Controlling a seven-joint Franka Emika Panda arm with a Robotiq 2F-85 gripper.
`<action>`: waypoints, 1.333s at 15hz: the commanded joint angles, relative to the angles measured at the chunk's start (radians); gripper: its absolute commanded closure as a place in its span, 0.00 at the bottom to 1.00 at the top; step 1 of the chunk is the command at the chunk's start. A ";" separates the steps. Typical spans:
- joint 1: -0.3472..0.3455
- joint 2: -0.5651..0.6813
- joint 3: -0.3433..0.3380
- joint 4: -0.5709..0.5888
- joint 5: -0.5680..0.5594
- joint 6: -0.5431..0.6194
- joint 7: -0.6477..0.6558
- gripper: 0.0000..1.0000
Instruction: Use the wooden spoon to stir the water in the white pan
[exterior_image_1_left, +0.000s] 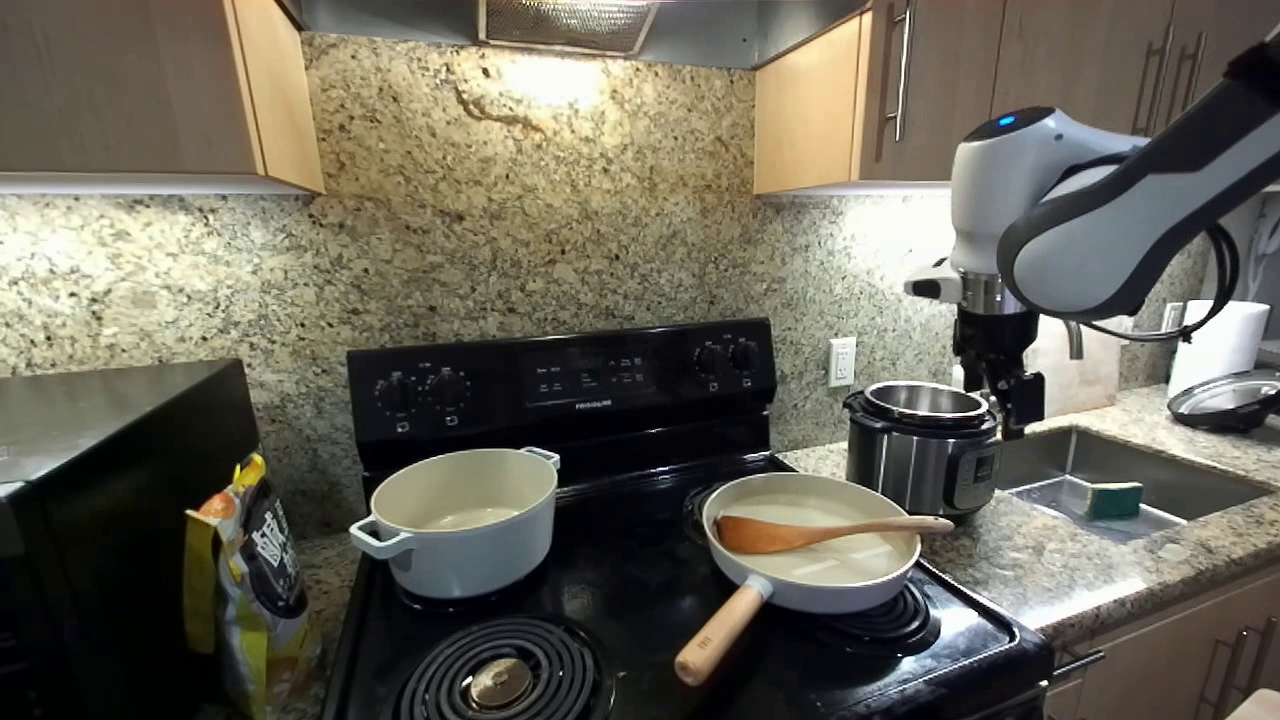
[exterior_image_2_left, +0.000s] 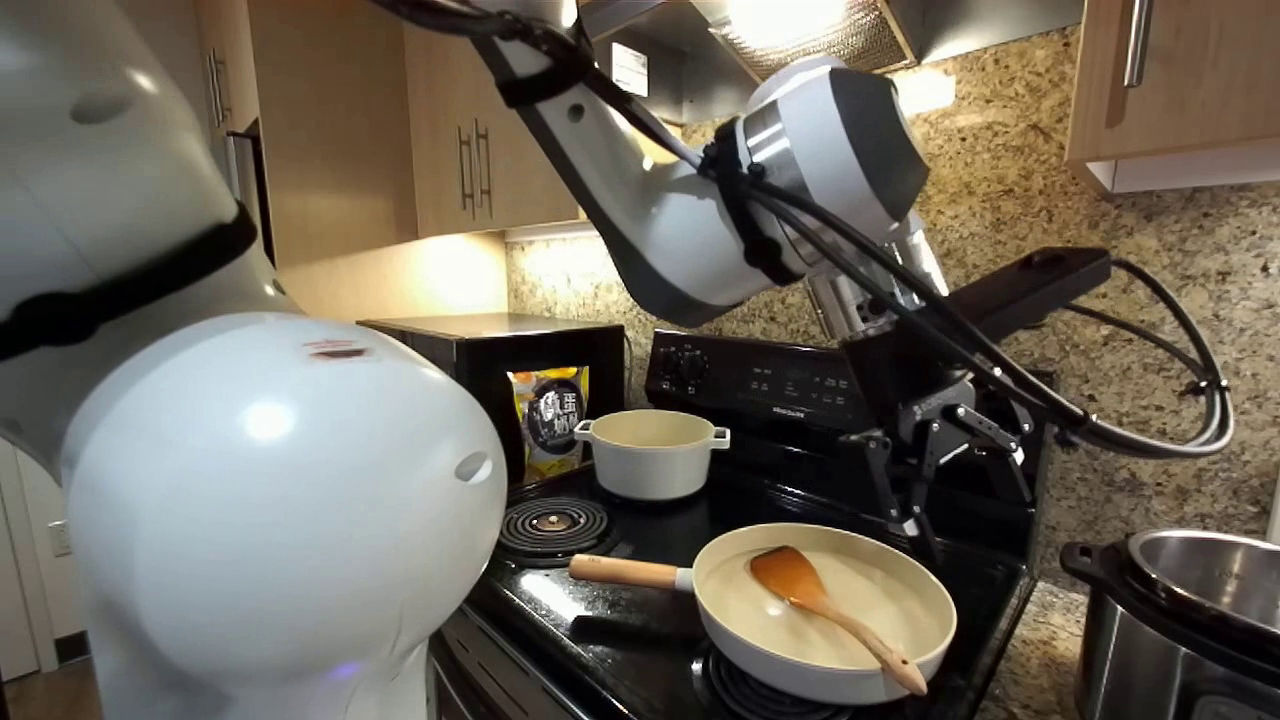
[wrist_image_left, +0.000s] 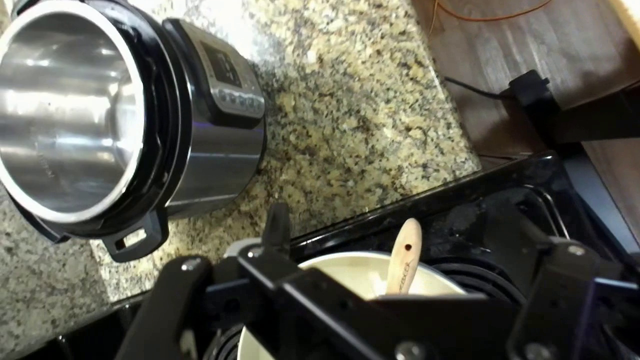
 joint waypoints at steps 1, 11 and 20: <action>0.017 0.174 -0.020 0.045 0.100 0.160 -0.123 0.00; 0.050 0.436 0.019 0.087 0.764 0.211 -0.597 0.00; -0.078 0.572 0.148 0.207 0.797 0.106 -0.625 0.00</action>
